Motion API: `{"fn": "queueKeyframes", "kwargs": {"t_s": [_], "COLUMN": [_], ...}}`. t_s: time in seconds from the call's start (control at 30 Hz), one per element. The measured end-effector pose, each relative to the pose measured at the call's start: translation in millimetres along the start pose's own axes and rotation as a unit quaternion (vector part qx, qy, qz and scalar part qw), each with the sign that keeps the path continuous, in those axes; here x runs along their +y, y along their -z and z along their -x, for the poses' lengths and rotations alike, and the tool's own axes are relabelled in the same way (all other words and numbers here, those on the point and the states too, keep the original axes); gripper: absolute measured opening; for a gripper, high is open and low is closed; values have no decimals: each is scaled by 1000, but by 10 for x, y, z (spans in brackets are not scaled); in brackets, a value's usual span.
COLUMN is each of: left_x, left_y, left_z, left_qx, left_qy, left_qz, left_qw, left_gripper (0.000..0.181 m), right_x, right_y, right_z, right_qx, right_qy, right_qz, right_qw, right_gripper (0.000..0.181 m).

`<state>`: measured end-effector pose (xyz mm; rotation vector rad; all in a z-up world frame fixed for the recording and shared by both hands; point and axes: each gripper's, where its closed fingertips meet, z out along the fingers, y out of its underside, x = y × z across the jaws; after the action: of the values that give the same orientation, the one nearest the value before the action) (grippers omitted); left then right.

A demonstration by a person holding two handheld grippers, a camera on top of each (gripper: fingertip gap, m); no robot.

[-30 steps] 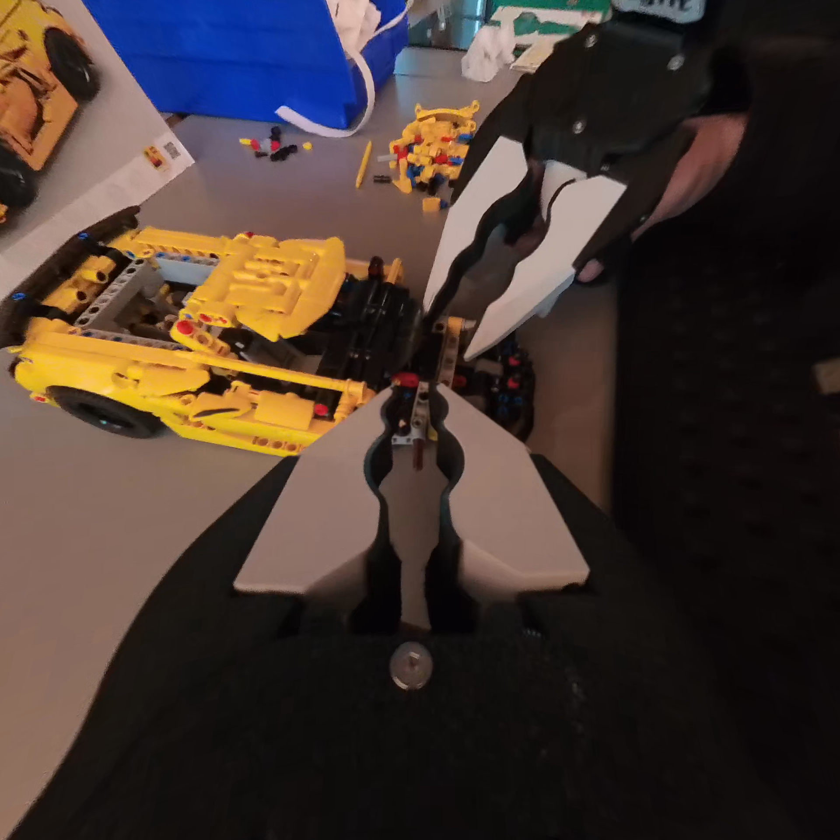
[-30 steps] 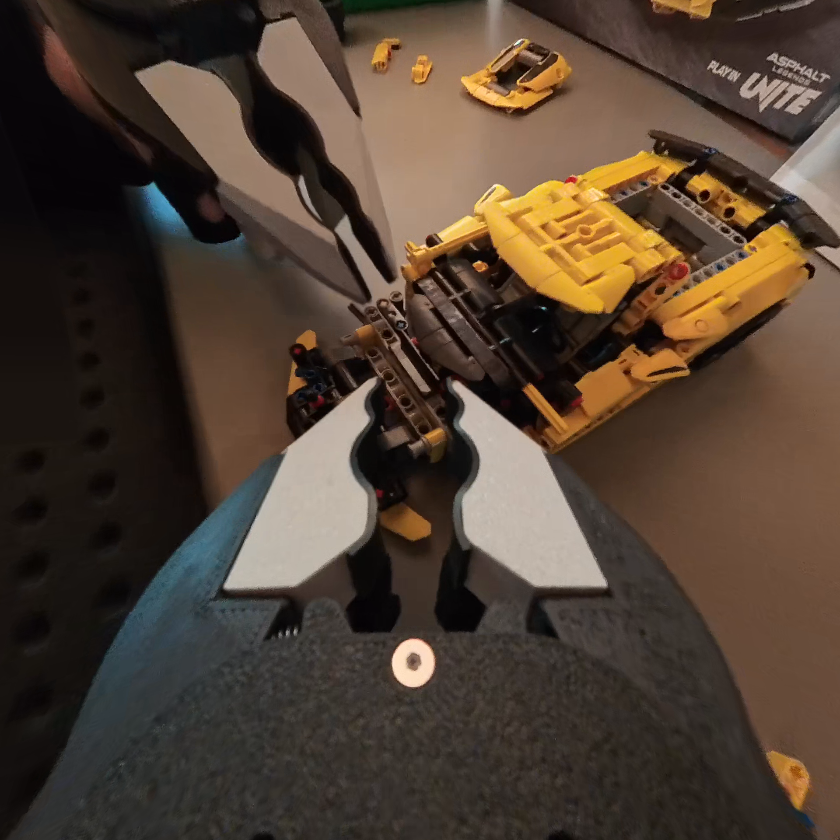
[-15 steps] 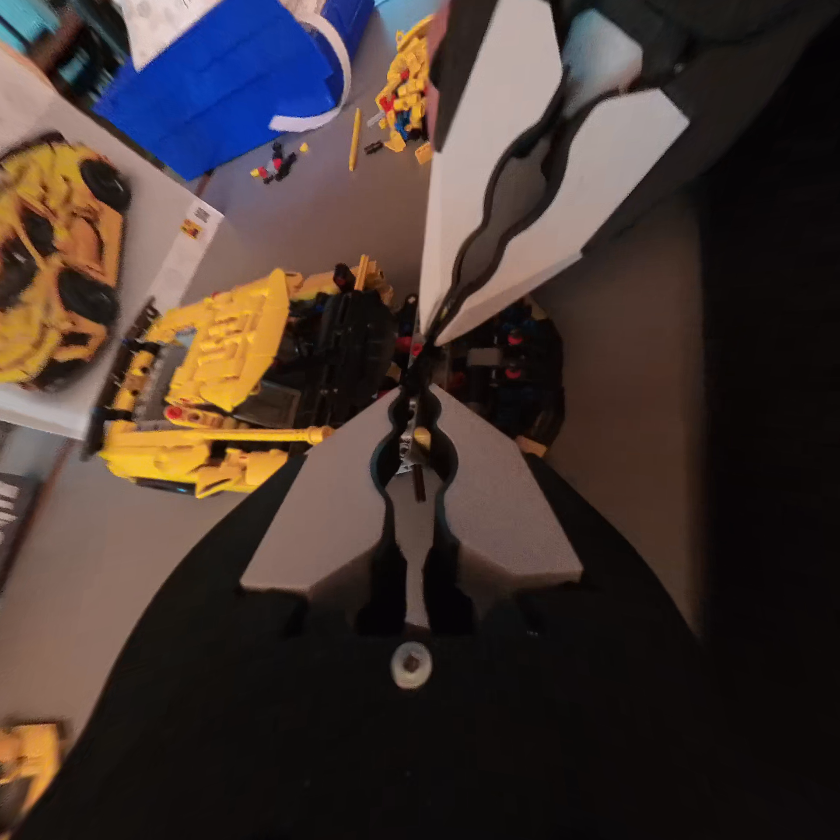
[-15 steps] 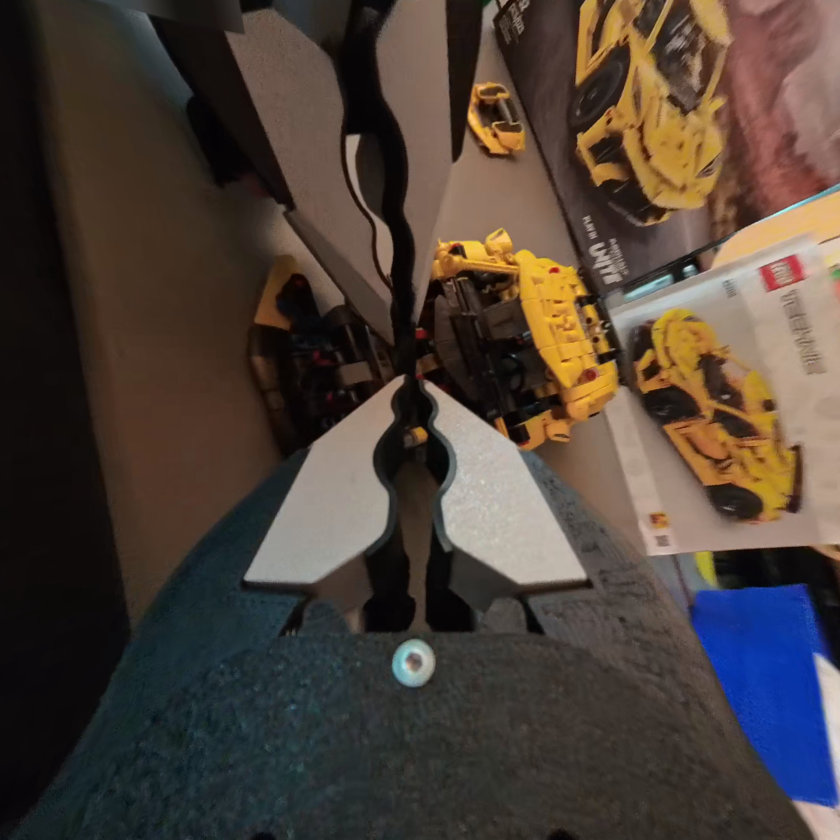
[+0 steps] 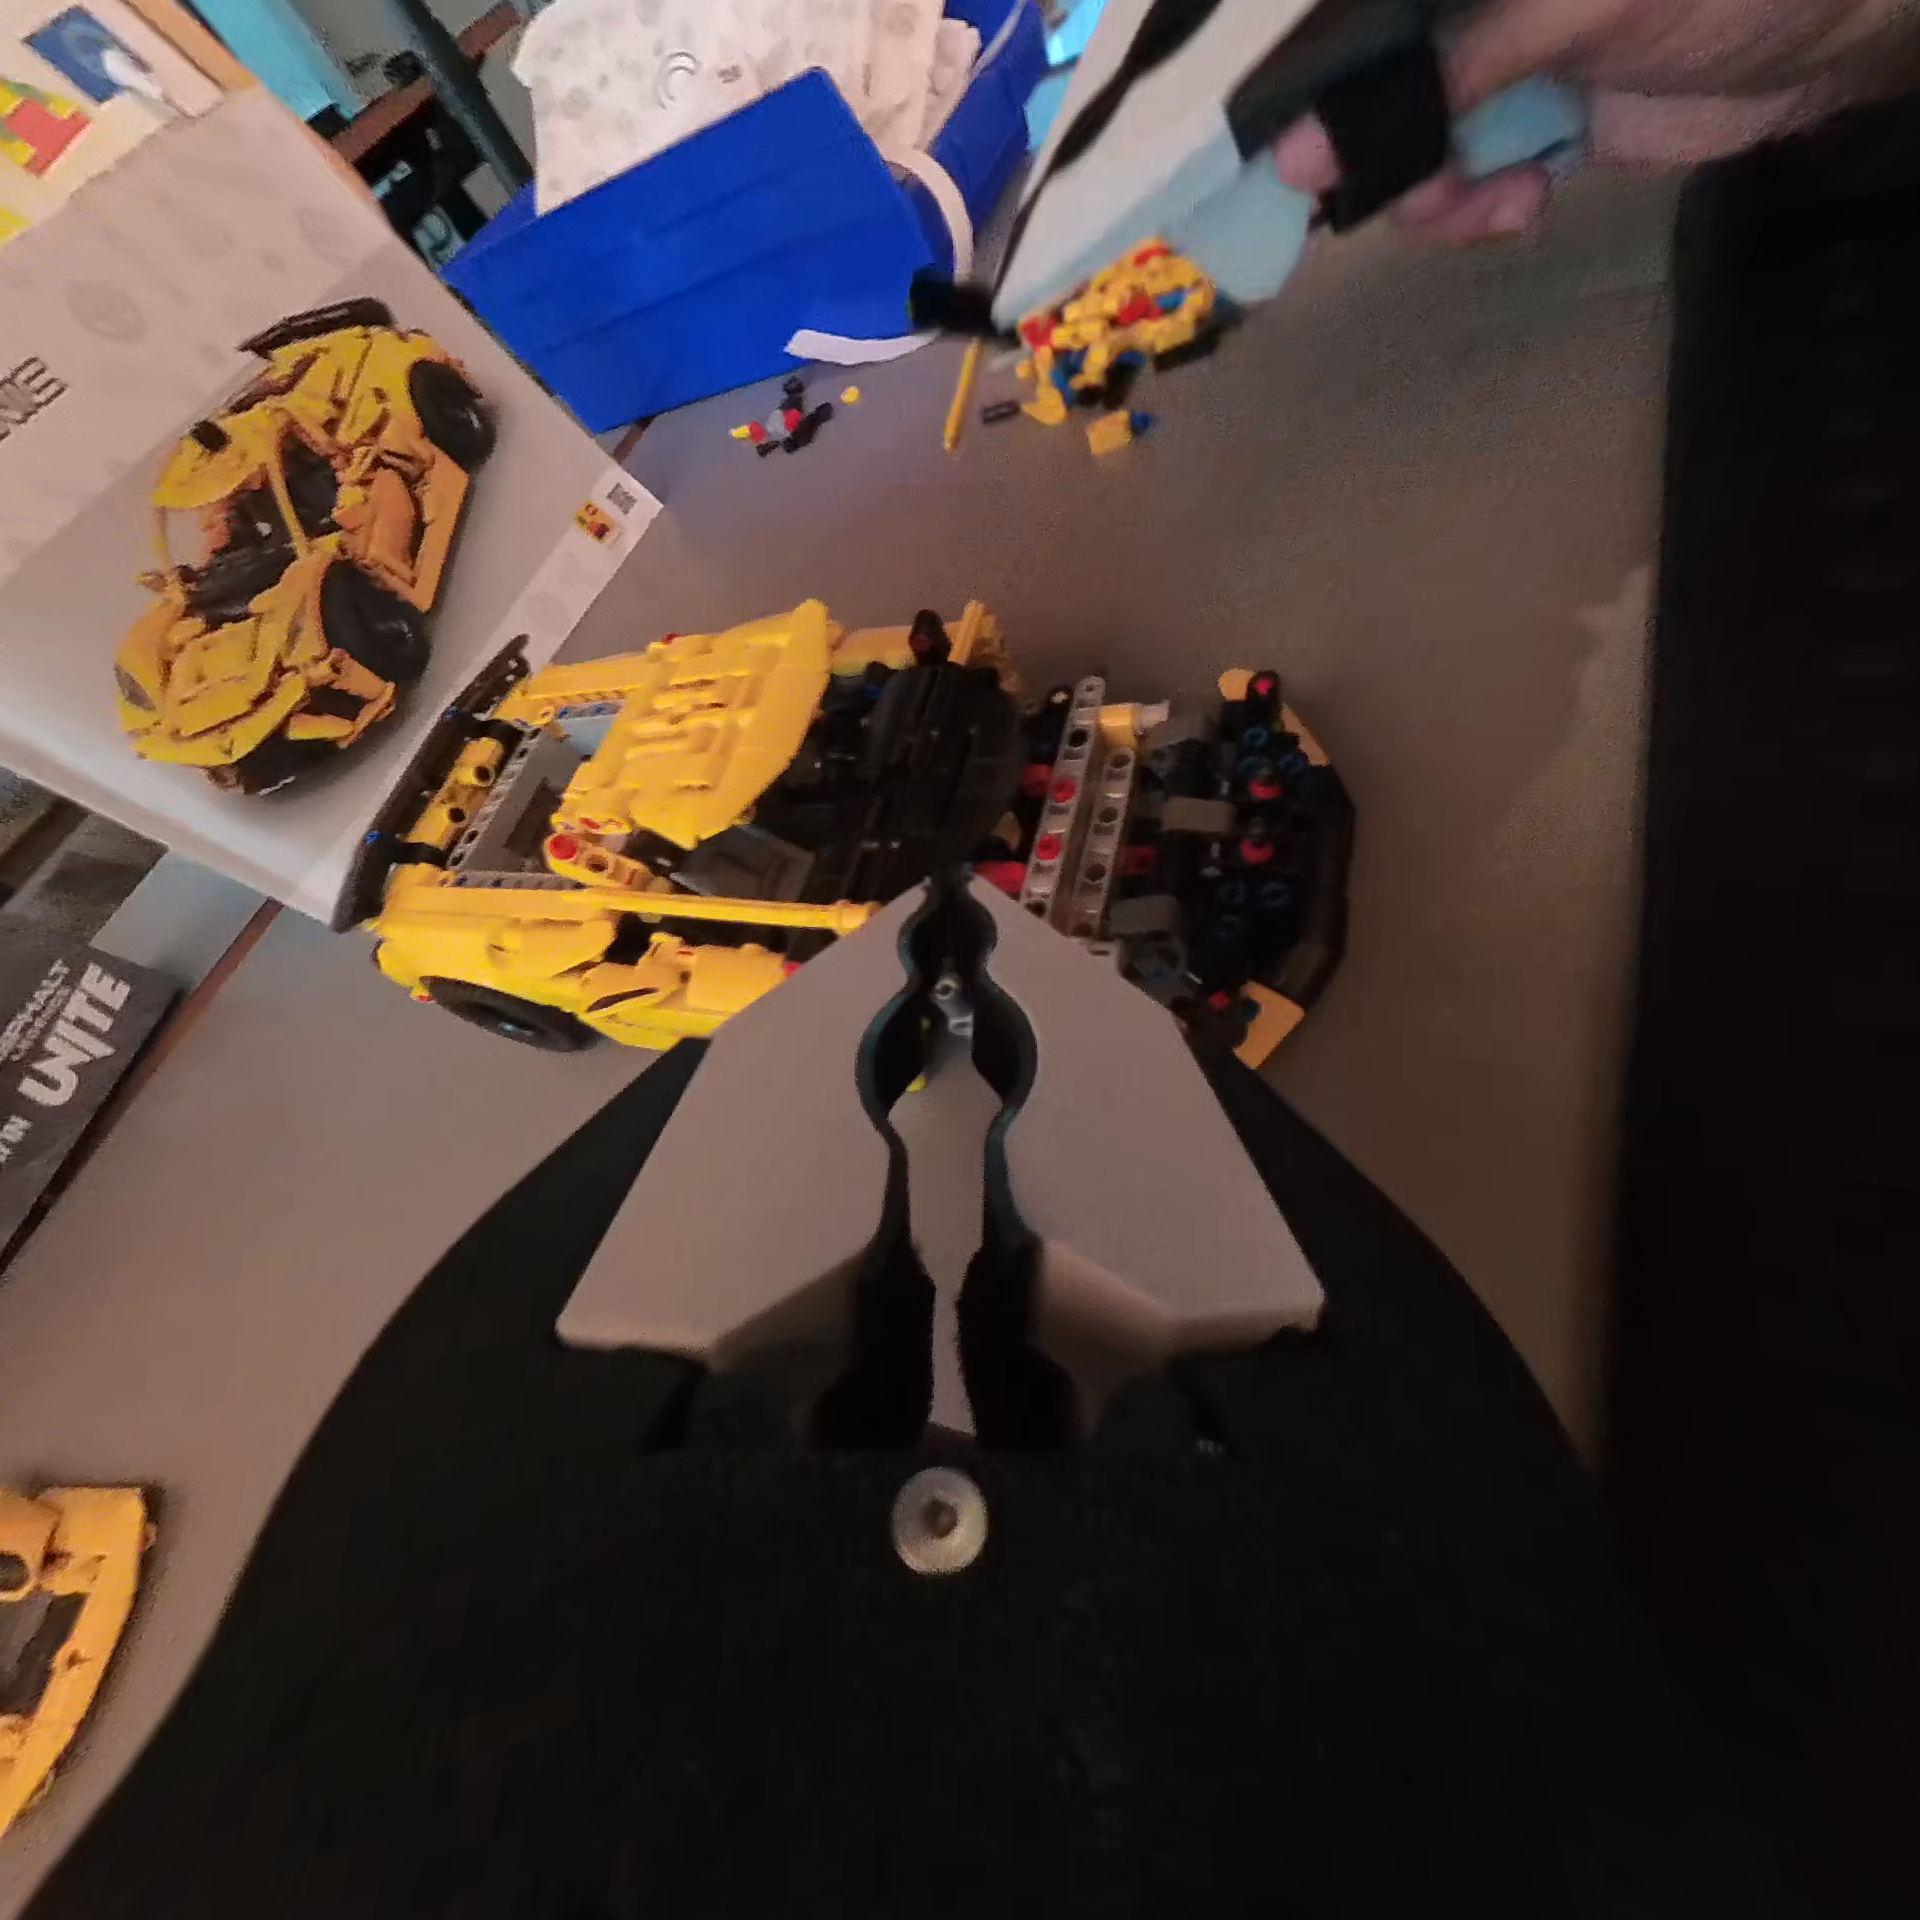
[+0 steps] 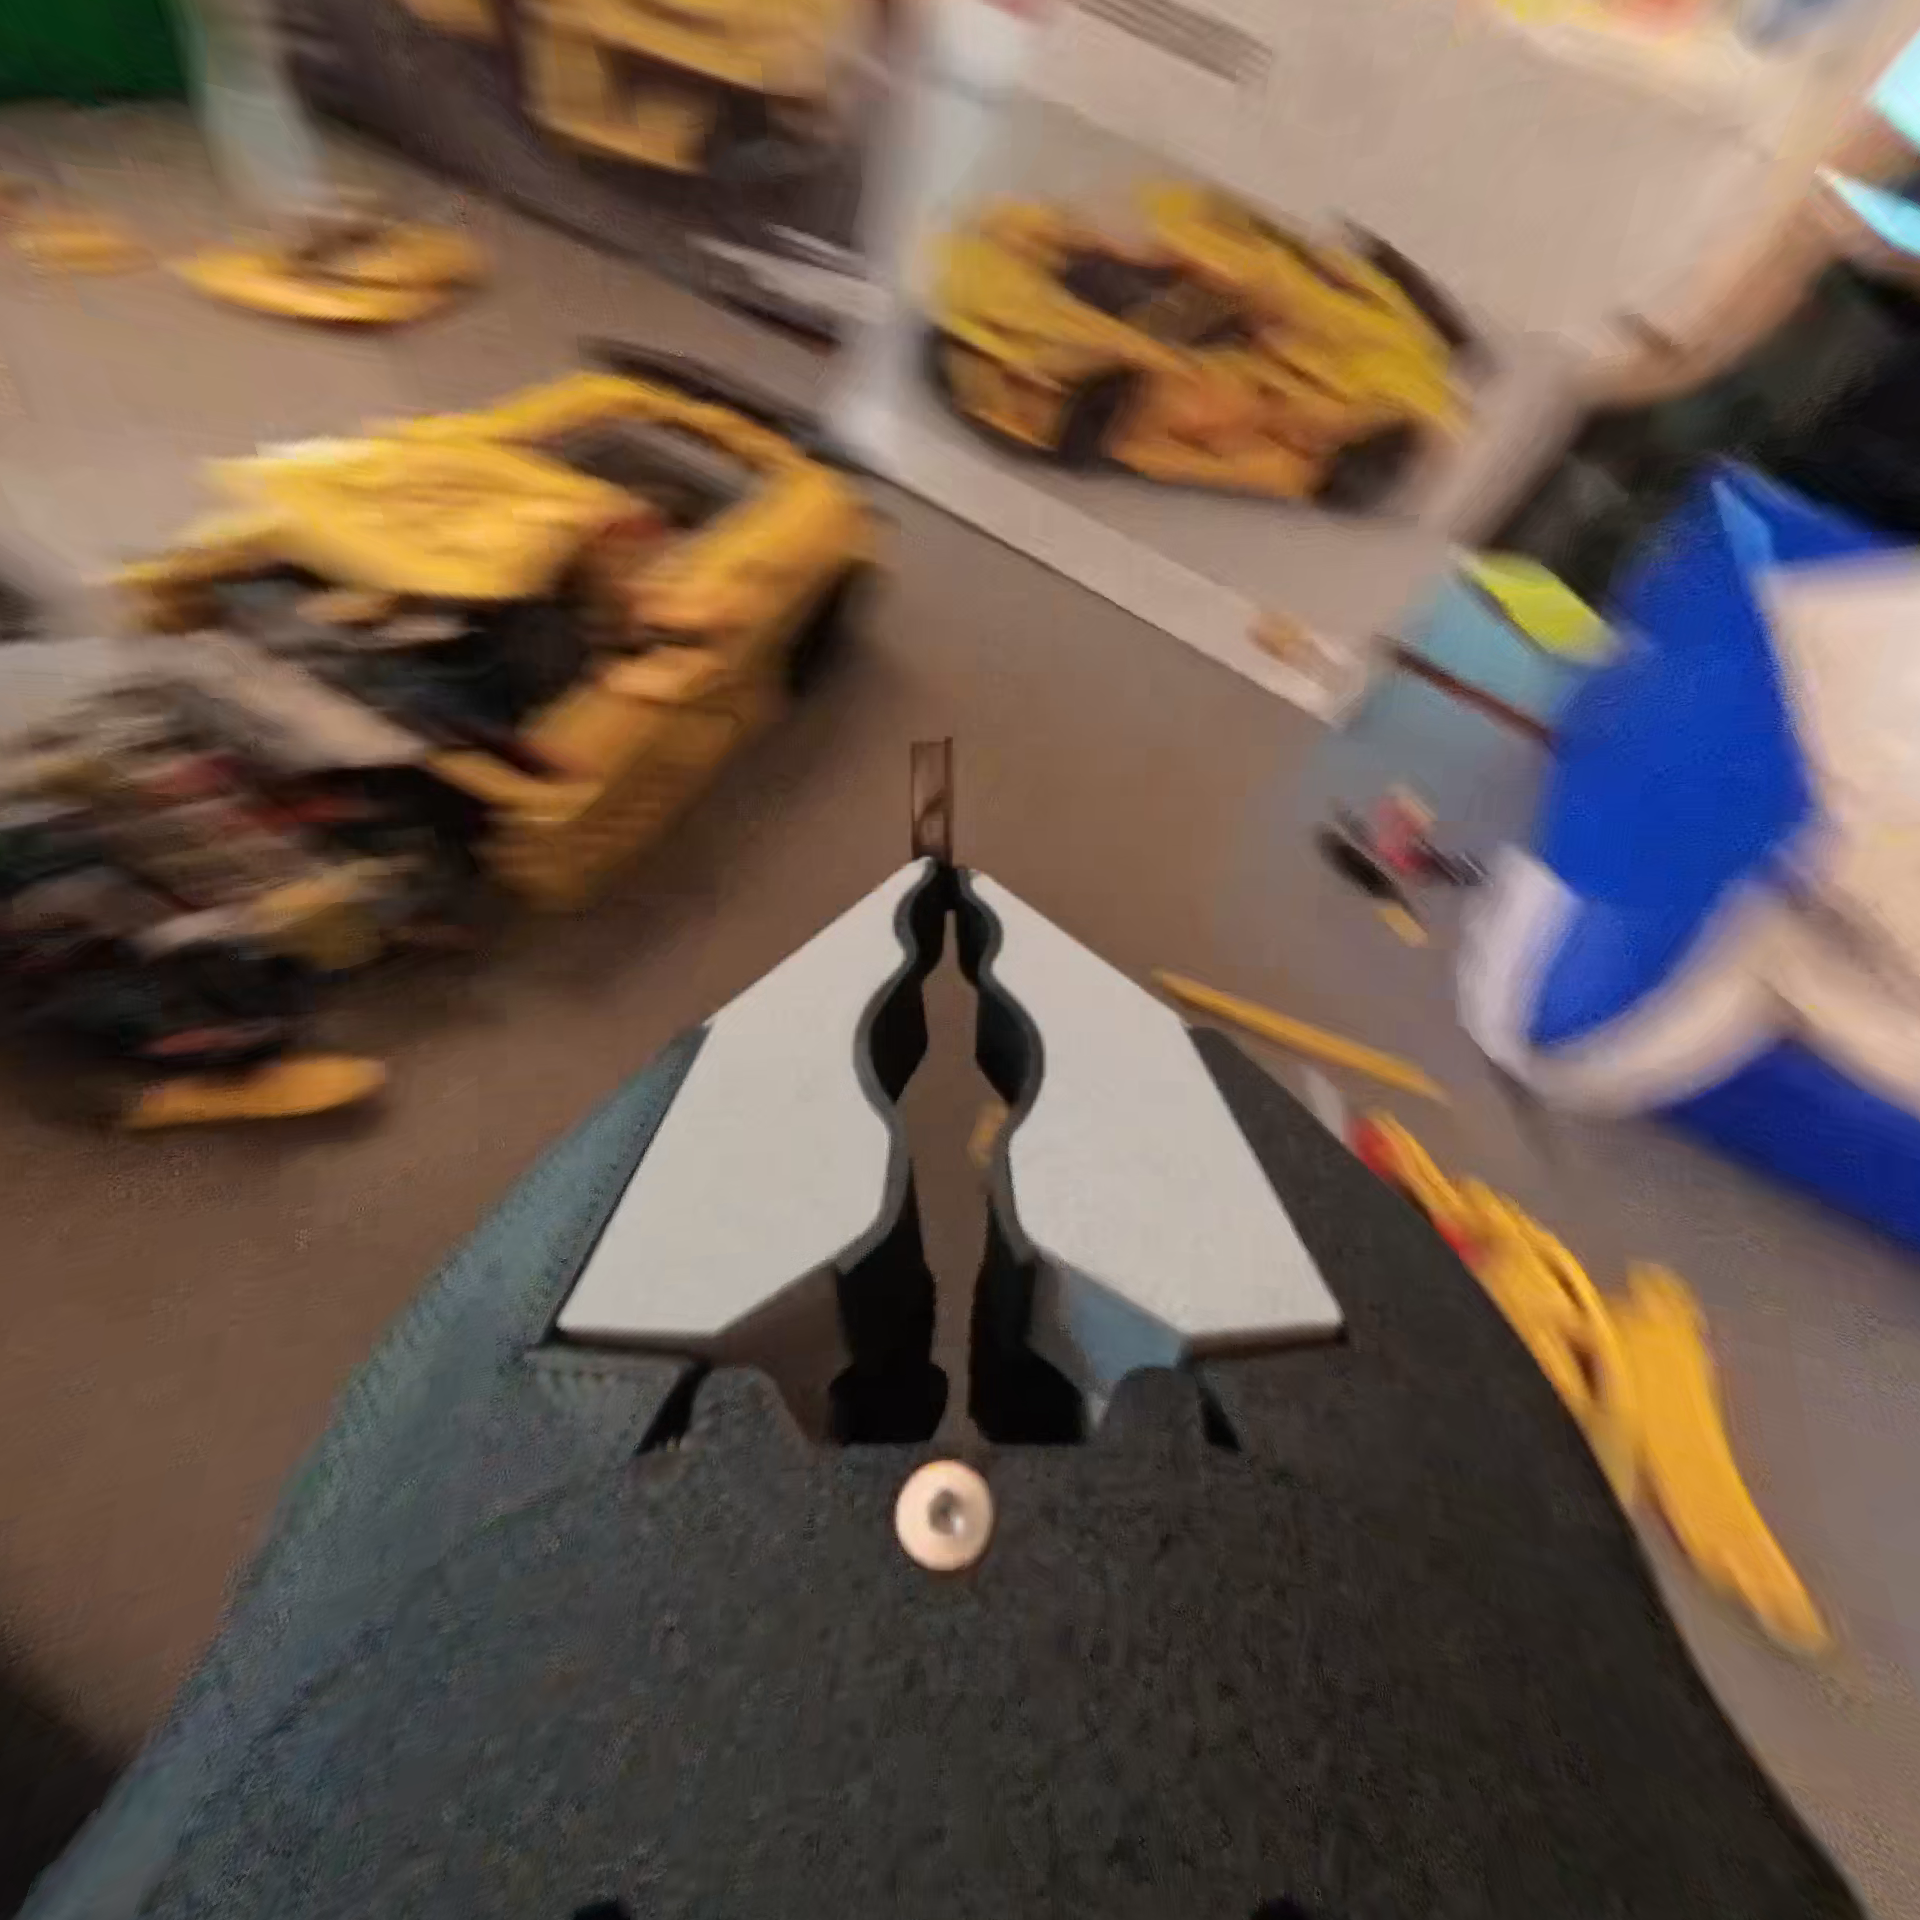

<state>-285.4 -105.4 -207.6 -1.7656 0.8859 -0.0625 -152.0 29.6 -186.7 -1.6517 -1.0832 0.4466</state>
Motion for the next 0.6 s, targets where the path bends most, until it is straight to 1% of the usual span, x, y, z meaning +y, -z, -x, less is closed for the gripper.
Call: {"fn": "queueKeyframes", "kwargs": {"t_s": [0.03,0.07,0.1,0.17,0.2,0.27,0.3,0.37,0.43,0.5,0.53,0.57,0.6], "left_x": [-9,-9,7,59,72,73,74,86,97,114,120,129,141], "left_y": [9,12,8,-1,-3,-4,-3,-1,2,7,9,10,11], "left_z": [21,36,46,53,52,44,45,63,83,105,116,123,121], "left_qx": [-1,-1,-1,-5,-6,-2,-1,-1,0,3,5,8,15], "left_qy": [7,13,14,8,4,6,9,16,27,44,54,67,81], "left_qz": [-4,-5,-1,12,15,15,15,16,17,19,20,21,23], "left_qw": [1000,1000,1000,1000,1000,1000,1000,1000,999,999,998,998,996], "left_gripper": [0,0,0,0,0,0,0,0,0,0,0,0,0], "right_x": [181,390,580,838,908,964,951,828,709,597,481,324,157], "right_y": [36,74,100,136,162,194,202,236,288,325,305,250,170], "right_z": [-359,-598,-739,-875,-947,-1056,-1082,-1122,-1178,-1200,-1122,-948,-671], "right_qx": [65,104,124,144,160,183,186,187,193,193,172,130,67], "right_qy": [-48,-80,-102,-112,-105,-106,-117,-145,-167,-168,-160,-150,-138], "right_qz": [40,80,114,164,176,175,165,123,83,48,24,-3,-27], "right_qw": [996,988,980,969,966,962,962,964,963,966,972,980,988], "right_gripper": [1,0,0,0,0,0,4,14,18,20,20,21,22]}}
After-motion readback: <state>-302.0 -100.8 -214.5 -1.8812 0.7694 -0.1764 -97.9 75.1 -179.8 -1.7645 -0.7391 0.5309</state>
